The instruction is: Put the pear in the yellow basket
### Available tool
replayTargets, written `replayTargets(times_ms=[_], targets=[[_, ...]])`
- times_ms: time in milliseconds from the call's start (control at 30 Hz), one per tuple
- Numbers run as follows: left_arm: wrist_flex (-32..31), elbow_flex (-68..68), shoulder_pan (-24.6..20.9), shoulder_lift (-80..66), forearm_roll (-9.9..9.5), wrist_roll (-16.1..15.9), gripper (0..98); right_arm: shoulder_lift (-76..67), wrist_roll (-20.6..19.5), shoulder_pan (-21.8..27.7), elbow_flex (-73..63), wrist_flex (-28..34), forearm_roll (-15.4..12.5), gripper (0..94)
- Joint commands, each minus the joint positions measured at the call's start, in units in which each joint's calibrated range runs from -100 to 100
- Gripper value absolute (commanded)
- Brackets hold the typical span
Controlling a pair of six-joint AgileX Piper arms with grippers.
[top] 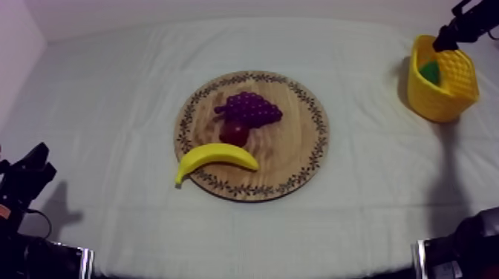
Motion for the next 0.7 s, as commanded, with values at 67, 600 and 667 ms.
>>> replayTargets(times_ms=[67, 600, 667], targets=[[0.0, -0.1, 0.0, 0.0, -0.01, 0.0, 0.1, -2.6, 0.6, 0.2, 1.8, 0.2, -0.2, 61.8], [0.0, -0.1, 0.0, 0.0, -0.01, 0.0, 0.1, -34.3, -3.6, -7.7, 25.1, -6.7, -3.0, 52.7], [0.0, -0.1, 0.0, 0.0, -0.01, 0.0, 0.1, -40.5, -4.7, -9.8, 31.2, -10.1, -2.7, 50.0]])
